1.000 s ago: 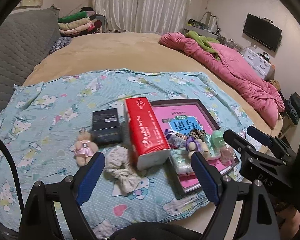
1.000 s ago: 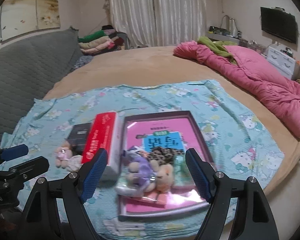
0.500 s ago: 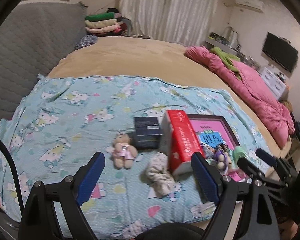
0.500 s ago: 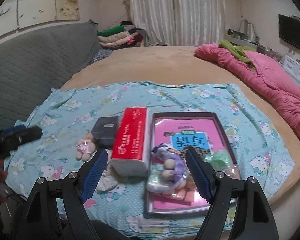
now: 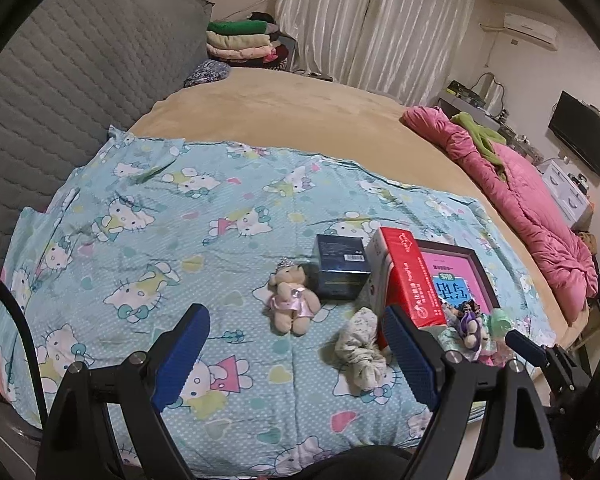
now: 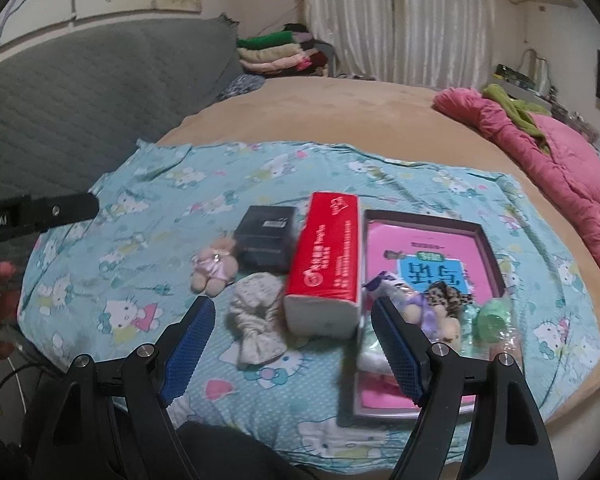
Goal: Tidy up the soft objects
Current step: 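Move left tool to pink-dressed crowned teddy bear while right tool reaches white floral scrunchie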
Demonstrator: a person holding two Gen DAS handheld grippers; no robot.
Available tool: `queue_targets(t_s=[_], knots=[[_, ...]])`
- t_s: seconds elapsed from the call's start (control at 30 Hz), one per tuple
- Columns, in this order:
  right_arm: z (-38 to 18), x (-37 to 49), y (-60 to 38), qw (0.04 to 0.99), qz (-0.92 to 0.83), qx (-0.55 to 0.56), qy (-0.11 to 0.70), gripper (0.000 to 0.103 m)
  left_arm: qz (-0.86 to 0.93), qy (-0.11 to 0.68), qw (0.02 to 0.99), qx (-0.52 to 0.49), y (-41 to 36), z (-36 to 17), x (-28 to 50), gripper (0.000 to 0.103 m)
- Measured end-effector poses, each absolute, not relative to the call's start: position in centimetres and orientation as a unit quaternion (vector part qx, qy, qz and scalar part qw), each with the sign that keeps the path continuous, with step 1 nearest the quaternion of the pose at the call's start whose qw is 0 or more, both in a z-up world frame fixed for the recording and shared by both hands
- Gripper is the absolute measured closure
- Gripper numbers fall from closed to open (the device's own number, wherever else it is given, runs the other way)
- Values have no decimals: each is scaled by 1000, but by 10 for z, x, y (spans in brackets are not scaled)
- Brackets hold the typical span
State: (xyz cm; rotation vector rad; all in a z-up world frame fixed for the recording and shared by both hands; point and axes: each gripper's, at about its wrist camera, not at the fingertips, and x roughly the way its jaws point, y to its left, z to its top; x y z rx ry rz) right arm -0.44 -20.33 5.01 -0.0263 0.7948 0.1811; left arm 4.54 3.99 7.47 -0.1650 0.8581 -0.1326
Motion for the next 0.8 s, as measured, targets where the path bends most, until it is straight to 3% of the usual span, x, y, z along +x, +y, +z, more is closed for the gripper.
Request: queue_targets(t_s=[0.8], knots=[[-20, 24, -175, 872, 108, -12, 478, 22, -64, 485, 868, -86, 44, -2, 64, 15]])
